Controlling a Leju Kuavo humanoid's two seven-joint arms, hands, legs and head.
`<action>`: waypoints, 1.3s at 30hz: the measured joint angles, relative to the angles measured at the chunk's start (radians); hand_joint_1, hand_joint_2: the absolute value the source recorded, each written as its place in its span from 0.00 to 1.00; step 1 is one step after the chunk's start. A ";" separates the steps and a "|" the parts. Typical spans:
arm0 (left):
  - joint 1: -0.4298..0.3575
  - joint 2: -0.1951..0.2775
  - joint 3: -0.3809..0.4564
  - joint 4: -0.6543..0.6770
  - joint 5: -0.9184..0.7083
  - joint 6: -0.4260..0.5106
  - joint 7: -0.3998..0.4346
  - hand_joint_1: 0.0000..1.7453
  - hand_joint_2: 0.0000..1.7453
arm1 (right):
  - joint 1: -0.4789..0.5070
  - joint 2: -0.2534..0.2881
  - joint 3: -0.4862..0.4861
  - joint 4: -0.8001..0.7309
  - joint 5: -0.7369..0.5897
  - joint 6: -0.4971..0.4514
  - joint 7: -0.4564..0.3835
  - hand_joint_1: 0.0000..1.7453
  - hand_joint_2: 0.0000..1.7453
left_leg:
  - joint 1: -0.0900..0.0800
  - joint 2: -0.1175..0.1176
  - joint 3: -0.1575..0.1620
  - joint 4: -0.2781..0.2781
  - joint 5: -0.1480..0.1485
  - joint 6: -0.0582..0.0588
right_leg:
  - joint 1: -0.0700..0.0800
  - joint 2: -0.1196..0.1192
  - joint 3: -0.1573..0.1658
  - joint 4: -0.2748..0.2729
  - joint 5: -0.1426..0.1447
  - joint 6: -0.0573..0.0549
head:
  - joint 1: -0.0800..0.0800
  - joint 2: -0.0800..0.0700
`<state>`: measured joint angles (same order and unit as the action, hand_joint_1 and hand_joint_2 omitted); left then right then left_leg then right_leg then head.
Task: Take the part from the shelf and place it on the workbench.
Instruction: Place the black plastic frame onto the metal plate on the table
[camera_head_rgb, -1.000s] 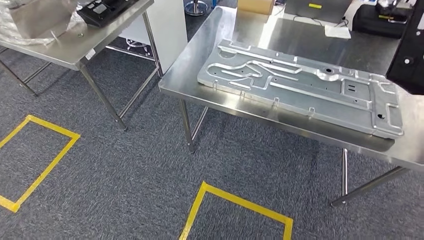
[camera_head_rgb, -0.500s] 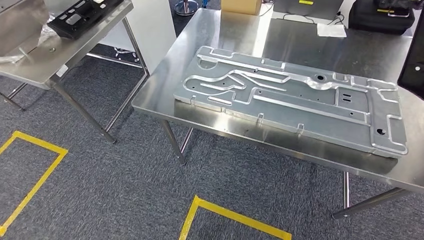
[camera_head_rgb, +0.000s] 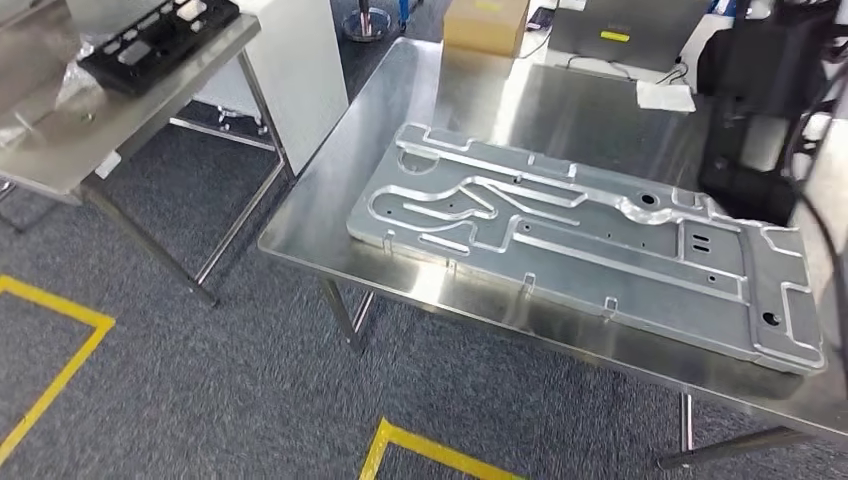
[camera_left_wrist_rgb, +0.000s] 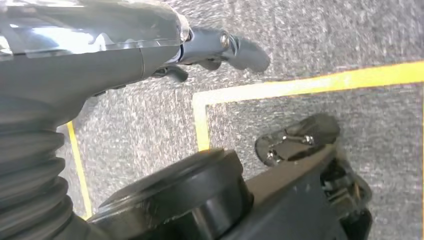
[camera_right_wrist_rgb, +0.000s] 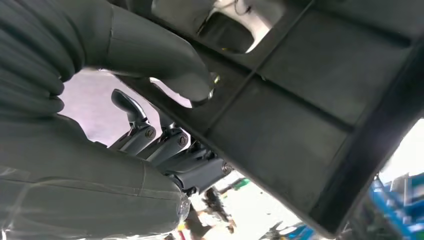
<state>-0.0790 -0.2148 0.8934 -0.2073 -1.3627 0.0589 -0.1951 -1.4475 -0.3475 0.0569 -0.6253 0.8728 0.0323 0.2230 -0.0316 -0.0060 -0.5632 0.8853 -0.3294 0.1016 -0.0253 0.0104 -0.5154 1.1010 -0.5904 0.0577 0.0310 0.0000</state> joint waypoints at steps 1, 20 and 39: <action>0.000 -0.001 0.000 0.000 -0.004 0.005 -0.004 0.00 1.00 | 0.026 0.021 0.013 0.007 0.003 -0.018 -0.004 1.00 1.00 | 0.004 0.004 0.007 0.002 -0.009 -0.008 | -0.003 -0.001 -0.050 0.070 -0.012 0.008 | -0.001 0.000; -0.012 0.000 0.010 0.000 -0.003 0.043 0.003 0.00 1.00 | 0.013 0.176 0.160 0.038 -0.006 -0.032 0.064 1.00 1.00 | 0.043 0.000 -0.133 0.332 -0.139 -0.119 | -0.023 -0.008 -0.079 -0.069 0.140 -0.034 | -0.009 0.000; -0.002 0.000 0.010 0.000 -0.014 0.028 0.001 0.00 1.00 | 0.016 0.182 0.167 0.042 -0.009 -0.009 0.062 1.00 1.00 | 0.037 -0.012 -0.055 0.142 -0.090 -0.090 | -0.019 -0.016 -0.059 -0.104 0.145 -0.005 | -0.011 0.000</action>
<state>-0.0809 -0.2148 0.9030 -0.2071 -1.3772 0.0874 -0.1937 -1.4317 -0.1660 0.2236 -0.5838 0.8635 0.0236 0.2850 0.0054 -0.0175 -0.6184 1.0275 -0.4190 0.0119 -0.0442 -0.0052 -0.5743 0.9973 -0.4450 0.0531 0.0200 0.0000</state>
